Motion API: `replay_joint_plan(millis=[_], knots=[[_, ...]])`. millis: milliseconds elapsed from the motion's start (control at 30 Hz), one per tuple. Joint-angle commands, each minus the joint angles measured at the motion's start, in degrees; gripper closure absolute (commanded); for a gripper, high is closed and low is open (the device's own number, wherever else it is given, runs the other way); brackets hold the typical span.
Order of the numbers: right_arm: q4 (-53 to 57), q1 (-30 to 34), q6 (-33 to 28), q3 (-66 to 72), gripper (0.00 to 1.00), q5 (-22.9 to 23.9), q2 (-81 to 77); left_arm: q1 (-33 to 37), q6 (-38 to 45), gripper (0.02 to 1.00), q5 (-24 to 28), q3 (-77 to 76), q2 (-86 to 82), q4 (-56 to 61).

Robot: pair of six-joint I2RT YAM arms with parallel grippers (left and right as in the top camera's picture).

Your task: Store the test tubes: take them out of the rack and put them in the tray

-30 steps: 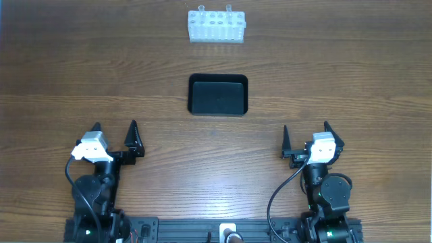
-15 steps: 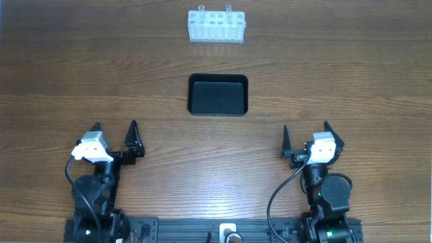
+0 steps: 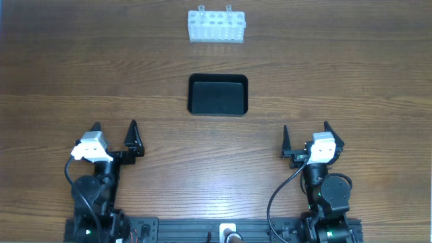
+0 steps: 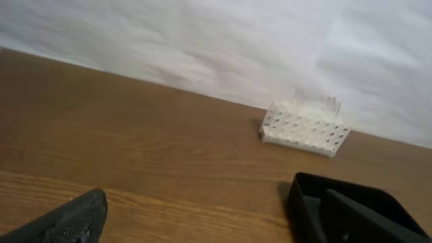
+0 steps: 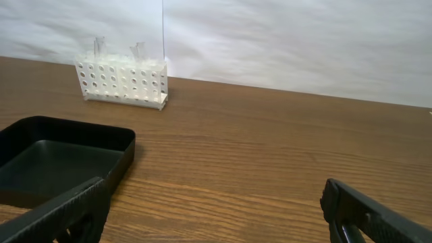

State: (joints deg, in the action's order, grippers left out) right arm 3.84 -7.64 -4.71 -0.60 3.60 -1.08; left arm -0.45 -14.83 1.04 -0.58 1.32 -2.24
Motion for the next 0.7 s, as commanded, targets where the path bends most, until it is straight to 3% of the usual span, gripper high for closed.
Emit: replay_joint_plan(millis=[33, 300, 433, 700], knots=[[0.09, 0.15, -0.09, 0.28, 0.009, 0.72, 0.0, 0.31, 0.46, 0.018, -0.68, 0.24, 4.68, 6.23], [0.09, 0.15, -0.09, 0.28, 0.007, 0.72, 0.0, -0.31, 1.66, 0.018, 1.57, 0.24, 27.78, 35.19], [0.09, 0.15, -0.09, 0.28, 0.007, 0.72, 0.0, -2.73, 6.6, 0.018, 1.95, -0.92, 41.57, 47.8], [0.09, 0.15, -0.09, 0.28, 0.007, 0.72, 0.0, -8.61, 8.46, 0.018, -3.54, -13.73, 66.14, 52.04]])
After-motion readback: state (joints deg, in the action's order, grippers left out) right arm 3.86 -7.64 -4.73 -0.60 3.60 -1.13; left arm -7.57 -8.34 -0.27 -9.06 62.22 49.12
